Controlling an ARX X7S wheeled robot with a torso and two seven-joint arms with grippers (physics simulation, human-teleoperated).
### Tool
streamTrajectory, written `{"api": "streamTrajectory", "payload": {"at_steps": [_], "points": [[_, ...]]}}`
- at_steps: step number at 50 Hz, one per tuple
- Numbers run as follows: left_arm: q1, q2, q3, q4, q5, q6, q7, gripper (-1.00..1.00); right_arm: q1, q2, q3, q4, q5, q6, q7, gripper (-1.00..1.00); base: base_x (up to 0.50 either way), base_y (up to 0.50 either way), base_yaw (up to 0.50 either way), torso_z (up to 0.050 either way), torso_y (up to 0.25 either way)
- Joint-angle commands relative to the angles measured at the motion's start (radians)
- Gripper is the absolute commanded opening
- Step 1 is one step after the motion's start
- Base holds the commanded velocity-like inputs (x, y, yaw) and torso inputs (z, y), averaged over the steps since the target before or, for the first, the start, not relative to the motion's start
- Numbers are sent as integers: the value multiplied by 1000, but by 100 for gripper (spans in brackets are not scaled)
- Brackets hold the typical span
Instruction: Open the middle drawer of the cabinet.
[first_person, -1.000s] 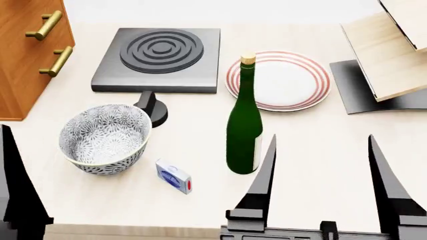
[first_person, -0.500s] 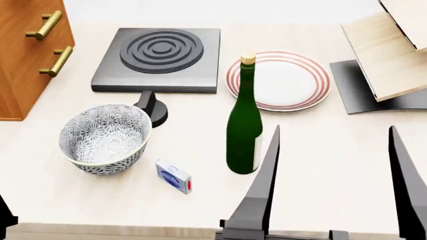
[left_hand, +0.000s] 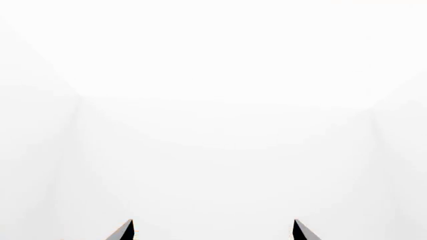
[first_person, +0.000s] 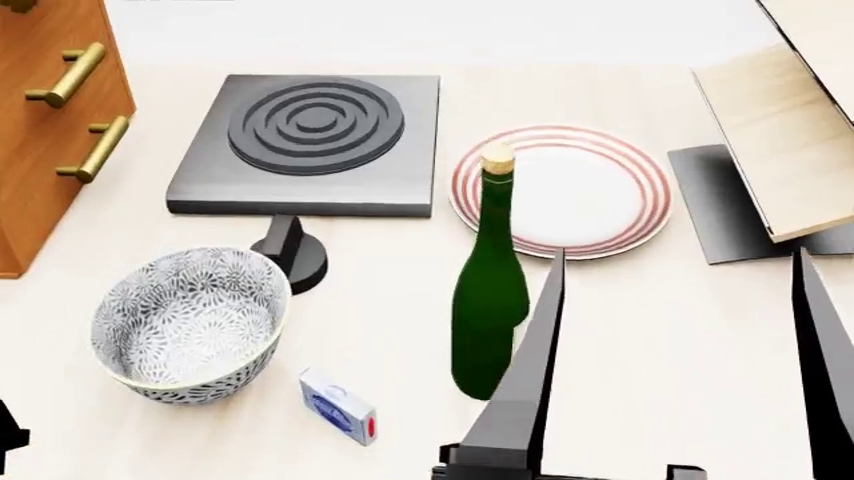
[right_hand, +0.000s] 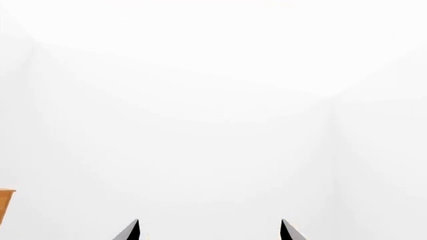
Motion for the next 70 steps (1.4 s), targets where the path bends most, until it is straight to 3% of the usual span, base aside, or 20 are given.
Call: {"api": "streamTrajectory", "payload": {"at_steps": [1,48,70], "points": [[-2,-8,13,-7,4,5,-13,100,1,-4,15,0,6,-12,-8,100,500,0,0,0,0],[0,-43,33,-16,-4,26,-56,100,3,1,-11,0,-8,18,0,100,500,0,0,0,1],[-38,-95,15,-84,66,-22,-80,100,6,25,-19,8,10,49,24,100,0,0,0,0,0]]}}
